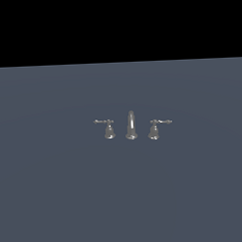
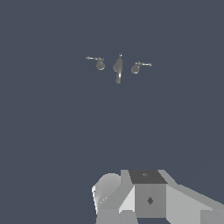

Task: Turn on the faucet by rotating a designated handle.

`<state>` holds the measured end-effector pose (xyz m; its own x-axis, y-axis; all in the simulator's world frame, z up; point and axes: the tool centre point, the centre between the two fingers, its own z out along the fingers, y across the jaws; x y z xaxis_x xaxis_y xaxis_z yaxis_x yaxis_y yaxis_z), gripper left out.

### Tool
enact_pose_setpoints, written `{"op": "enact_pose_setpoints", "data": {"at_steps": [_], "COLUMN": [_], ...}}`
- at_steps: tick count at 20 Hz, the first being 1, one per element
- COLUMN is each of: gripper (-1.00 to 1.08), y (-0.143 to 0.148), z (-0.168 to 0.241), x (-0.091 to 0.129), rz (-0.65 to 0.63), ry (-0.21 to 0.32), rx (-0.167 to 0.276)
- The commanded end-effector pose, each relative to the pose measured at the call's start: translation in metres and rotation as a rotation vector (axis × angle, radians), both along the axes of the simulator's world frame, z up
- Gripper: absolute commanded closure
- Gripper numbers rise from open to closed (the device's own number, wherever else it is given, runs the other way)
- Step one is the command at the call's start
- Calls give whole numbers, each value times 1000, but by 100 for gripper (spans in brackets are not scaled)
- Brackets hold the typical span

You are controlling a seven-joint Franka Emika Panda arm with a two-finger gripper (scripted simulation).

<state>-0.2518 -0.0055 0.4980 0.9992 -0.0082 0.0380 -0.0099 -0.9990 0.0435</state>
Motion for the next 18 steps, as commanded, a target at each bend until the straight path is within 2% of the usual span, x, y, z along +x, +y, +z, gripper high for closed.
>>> {"op": "enact_pose_setpoints", "data": {"at_steps": [1, 10, 18], "gripper": [108, 108, 108], "y": [0, 8, 29], "z": [0, -11, -39], "x": [0, 4, 17], "rz": [0, -43, -152], "ry": [0, 0, 0], "rx": [0, 2, 6]}}
